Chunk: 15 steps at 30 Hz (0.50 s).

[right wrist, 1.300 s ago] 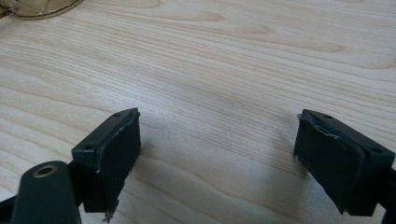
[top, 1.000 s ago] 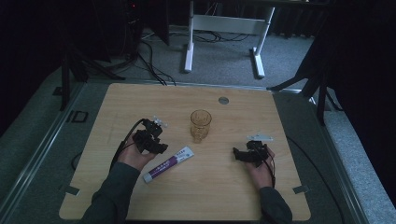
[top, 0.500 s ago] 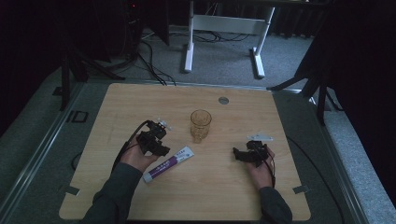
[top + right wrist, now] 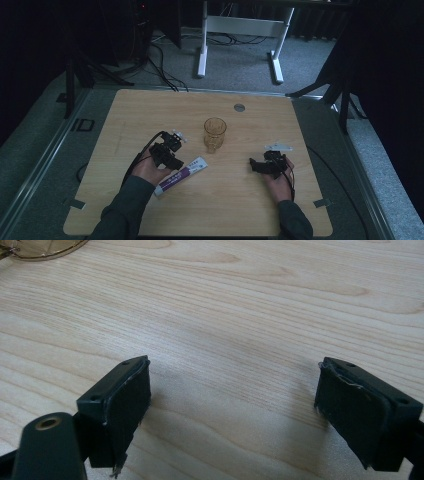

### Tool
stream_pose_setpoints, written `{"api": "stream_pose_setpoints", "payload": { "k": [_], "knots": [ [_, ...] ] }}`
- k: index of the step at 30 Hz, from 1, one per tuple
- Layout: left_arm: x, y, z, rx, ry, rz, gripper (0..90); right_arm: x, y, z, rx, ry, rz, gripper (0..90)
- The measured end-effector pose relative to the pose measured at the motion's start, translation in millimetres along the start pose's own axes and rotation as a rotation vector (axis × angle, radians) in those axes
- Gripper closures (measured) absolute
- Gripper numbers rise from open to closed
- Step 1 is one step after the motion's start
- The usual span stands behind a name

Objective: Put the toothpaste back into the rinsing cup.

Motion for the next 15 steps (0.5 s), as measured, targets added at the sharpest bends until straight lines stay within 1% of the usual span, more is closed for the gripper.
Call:
{"api": "stream_pose_setpoints", "payload": {
  "k": [9,15],
  "knots": [
    [5.2,-0.8,-4.4,0.005,0.007,0.023,55.6,0.0,0.0,0.0,0.0,0.0,0.0,14.6],
    [7.7,-0.8,-4.2,0.011,0.007,0.044,55.6,0.0,0.0,0.0,0.0,0.0,0.0,14.6]
  ]
}}
Point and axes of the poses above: each handheld gripper's, and its own axes: x roughly forward along the jaws, y roughly out of its underside, z roughly to its left, the point moved 3 cm from there along x, roughly forward along the jaws, and after that the axes turned 3 degrees about -x, right-handed, at the moved point
